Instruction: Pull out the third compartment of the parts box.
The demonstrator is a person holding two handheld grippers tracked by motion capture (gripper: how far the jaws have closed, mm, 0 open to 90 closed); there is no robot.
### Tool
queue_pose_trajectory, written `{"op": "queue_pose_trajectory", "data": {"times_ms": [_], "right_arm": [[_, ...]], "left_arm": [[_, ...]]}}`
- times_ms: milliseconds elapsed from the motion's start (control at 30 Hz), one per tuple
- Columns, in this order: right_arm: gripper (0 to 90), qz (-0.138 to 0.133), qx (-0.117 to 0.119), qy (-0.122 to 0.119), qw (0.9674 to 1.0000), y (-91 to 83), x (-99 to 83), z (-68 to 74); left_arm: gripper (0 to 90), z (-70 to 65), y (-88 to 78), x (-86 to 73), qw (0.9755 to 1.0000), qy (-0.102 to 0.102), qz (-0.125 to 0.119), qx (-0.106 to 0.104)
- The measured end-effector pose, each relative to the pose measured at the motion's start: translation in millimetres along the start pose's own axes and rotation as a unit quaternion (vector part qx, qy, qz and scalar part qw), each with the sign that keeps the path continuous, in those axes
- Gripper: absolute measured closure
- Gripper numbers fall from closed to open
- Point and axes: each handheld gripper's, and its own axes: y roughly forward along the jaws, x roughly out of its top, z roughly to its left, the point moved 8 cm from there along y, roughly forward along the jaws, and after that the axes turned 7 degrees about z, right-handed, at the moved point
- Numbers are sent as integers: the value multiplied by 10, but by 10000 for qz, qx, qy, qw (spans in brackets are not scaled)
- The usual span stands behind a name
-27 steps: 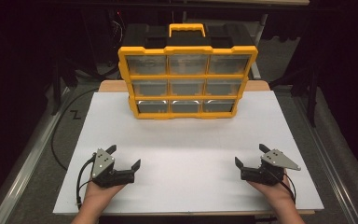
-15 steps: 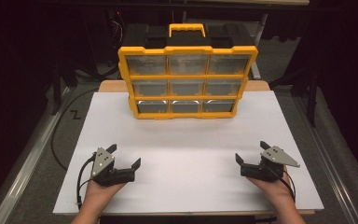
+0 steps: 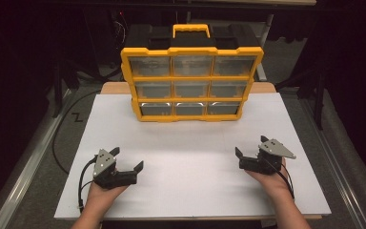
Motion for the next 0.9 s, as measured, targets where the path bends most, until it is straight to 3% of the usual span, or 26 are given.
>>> {"op": "queue_pose_trajectory", "data": {"times_ms": [300, 467, 633, 733, 900], "right_arm": [[12, -93, -92, 12, 9999, 228, 104, -52], [12, -34, -176, -83, 9998, 380, 144, -73], [12, 6, -354, -68, 9994, 491, 186, -181], [12, 83, -384, -67, 9992, 499, 167, -216], [11, 39, -435, -153, 9989, 426, 180, -207]], "left_arm": [[6, 40, 62, -13, 10000, -34, 74, 16], [5, 73, 40, -10, 9997, -17, 95, 219], [11, 47, 14, -5, 9995, 26, 149, 280], [10, -11, -4, -36, 9993, 177, 229, 217], [10, -28, -74, 15, 9997, 179, 1, 165]]}}
